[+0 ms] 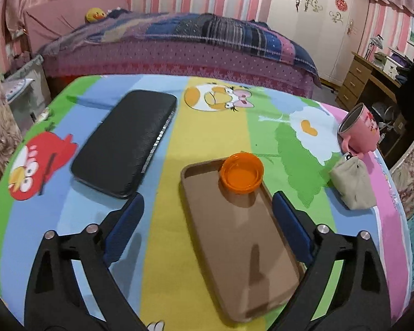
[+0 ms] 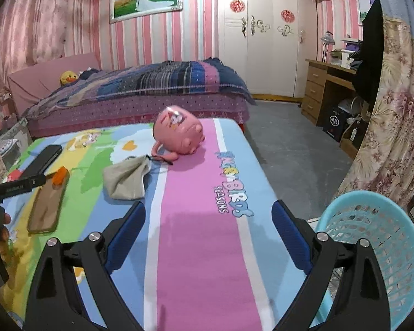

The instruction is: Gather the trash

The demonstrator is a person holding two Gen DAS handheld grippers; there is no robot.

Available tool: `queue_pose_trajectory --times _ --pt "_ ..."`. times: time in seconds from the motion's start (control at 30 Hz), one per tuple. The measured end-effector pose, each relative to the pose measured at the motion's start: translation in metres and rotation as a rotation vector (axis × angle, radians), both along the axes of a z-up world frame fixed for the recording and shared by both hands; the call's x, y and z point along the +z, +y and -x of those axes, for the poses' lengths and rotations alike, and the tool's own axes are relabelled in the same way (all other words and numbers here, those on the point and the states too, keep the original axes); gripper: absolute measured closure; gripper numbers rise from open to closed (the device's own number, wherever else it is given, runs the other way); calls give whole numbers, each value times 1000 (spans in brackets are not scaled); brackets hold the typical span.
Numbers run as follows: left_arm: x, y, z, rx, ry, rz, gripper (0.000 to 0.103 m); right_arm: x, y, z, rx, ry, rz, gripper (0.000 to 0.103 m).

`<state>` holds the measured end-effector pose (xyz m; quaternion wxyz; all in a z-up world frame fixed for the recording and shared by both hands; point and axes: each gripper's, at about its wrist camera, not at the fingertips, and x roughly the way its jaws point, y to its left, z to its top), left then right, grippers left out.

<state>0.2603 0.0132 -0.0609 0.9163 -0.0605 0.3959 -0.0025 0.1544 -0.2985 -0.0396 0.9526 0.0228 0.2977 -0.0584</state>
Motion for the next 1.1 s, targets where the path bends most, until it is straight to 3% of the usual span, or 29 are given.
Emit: queue_pose_trajectory --times 0.17,0.2,0.33,0.5,0.6,0.67,0.8,1.07,1.1 --pt "-7 -16 -18 -15 11 20 15 -11 -4 -8 0 32 12 12" --pt "-8 -19 -22 -22 20 16 21 -13 -5 -10 0 36 13 12" --pt "-15 -21 -33 11 27 -21 22 -20 -10 -15 -1 53 -6 12" --pt "-10 -13 -30 14 6 38 29 -22 -14 -16 -11 57 -18 12" --pt "-7 -16 -28 17 -4 8 31 -20 -11 -15 -6 51 -3 12" --pt "-5 -24 -27 5 -8 -37 40 -19 -9 -15 -3 49 6 12" --pt "-5 -33 -25 -41 -3 -76 48 -20 -5 -15 8 51 18 12" --pt "-14 -38 -29 -73 32 -62 48 -20 -3 -15 18 53 22 12" --pt "-14 -37 -28 -74 31 -52 51 -20 -3 -15 17 51 22 12"
